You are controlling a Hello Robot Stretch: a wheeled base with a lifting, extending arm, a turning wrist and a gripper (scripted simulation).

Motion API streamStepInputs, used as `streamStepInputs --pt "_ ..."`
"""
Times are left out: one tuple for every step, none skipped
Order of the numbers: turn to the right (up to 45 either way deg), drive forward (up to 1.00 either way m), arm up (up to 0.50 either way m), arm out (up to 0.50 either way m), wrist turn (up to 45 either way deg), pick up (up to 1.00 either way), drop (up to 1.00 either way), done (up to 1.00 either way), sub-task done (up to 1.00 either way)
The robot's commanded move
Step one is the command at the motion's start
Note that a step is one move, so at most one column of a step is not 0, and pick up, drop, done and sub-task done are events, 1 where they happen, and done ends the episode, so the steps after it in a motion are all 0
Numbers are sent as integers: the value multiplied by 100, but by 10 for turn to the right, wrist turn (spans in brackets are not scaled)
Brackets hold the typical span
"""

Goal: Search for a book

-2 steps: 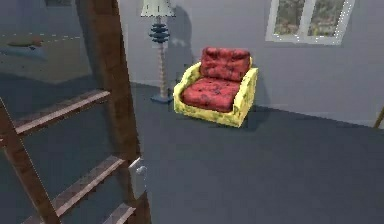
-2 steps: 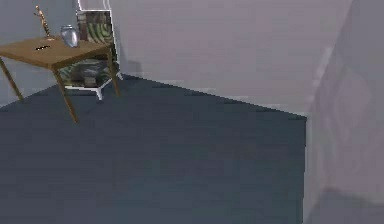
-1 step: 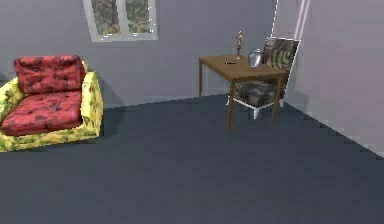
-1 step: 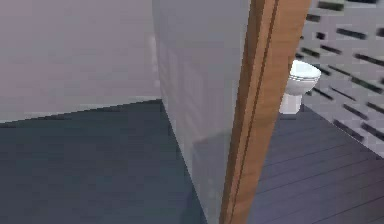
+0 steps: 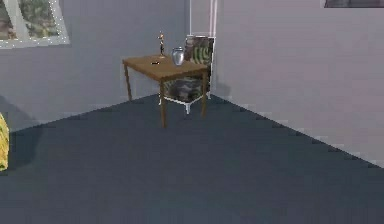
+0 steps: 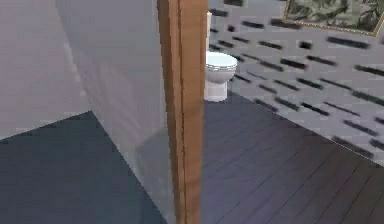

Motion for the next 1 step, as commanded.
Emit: streamStepInputs --pt "0 30 0 0 0 0 0 0 0"
